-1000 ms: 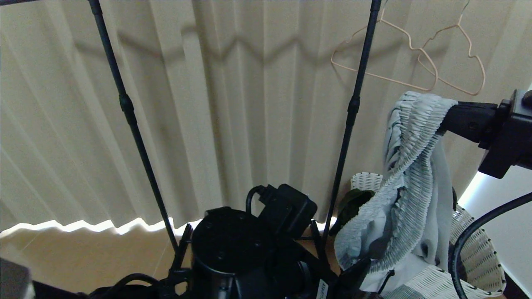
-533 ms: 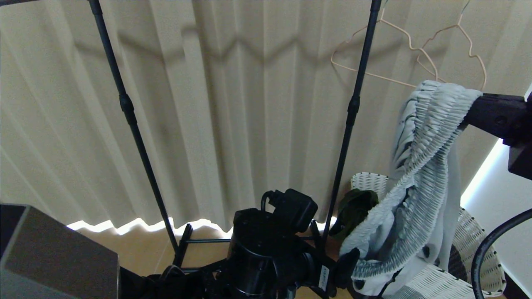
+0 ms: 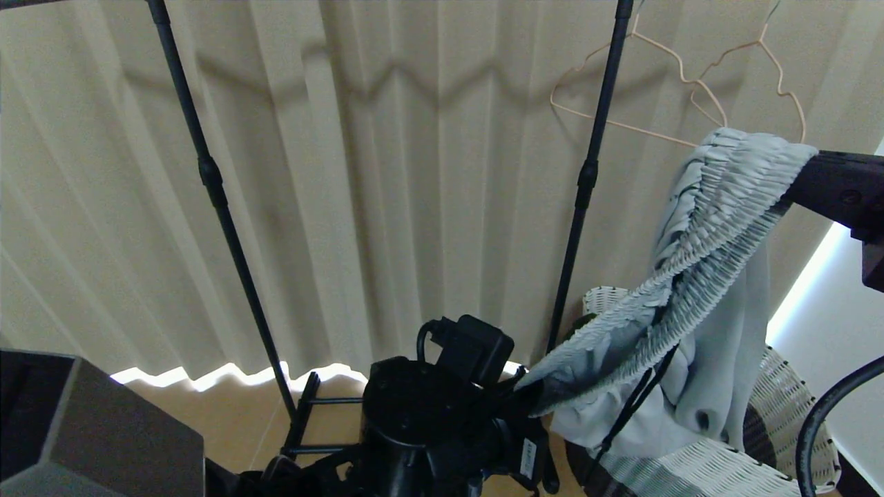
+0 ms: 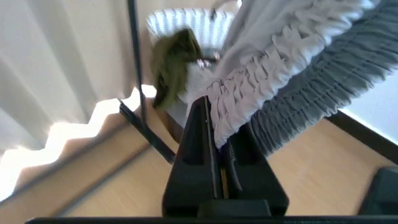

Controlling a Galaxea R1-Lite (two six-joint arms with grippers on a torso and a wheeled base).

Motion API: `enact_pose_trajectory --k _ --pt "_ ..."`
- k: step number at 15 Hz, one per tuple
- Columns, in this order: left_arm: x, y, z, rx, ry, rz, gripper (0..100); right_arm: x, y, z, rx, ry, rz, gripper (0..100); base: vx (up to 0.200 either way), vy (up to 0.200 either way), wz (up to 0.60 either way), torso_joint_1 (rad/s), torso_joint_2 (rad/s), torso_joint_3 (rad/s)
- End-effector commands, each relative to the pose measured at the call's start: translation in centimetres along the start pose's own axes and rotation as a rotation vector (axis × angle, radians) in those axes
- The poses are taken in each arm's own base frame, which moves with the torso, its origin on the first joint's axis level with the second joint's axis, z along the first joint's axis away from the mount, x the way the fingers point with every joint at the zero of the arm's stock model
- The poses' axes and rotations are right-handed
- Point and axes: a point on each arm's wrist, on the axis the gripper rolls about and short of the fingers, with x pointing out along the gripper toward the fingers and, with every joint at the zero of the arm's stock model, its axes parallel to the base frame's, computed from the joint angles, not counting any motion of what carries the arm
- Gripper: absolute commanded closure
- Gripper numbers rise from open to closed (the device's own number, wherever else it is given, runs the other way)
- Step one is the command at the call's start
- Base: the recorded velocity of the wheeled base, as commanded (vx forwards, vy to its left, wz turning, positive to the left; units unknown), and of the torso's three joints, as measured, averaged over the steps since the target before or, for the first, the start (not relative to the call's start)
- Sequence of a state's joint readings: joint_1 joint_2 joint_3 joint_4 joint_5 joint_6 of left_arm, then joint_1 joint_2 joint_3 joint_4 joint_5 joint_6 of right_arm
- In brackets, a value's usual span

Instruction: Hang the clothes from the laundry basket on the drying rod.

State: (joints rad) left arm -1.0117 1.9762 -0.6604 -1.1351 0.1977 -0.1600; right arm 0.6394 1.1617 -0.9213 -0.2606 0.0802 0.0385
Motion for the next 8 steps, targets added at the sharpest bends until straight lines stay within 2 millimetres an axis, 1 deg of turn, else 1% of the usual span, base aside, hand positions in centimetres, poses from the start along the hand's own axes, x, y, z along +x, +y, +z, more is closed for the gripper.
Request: enact_pose_trajectory --k 1,2,3,5,8 --pt "-2.9 2.1 -1.0 0.094 -0.024 0.055 100 0.3 0.0 -0.1 0.0 0.008 0.0 100 0.0 0.0 0.0 0.0 0.0 0.0" --pt "-4.3 3.1 -0.6 0.128 -0.039 0.081 100 0.8 -0.1 -0.4 0.002 0.023 -0.004 100 0.0 0.0 0.0 0.0 0.0 0.0" --pt "-5.7 4.0 0.8 0.117 -0.085 0.111 100 1.3 -0.1 -0.5 0.002 0.032 -0.004 100 0.0 0.0 0.0 0.0 0.0 0.0" --pt "-8.6 5.6 4.4 0.1 -0.173 0.17 100 2.6 -0.2 -0.7 0.002 0.044 -0.006 100 0.0 0.0 0.0 0.0 0.0 0.0" --pt "-13.6 6.3 10.0 0.093 -0.231 0.192 100 5.1 -0.4 -0.5 -0.002 0.002 -0.005 100 0.0 0.0 0.0 0.0 0.0 0.0"
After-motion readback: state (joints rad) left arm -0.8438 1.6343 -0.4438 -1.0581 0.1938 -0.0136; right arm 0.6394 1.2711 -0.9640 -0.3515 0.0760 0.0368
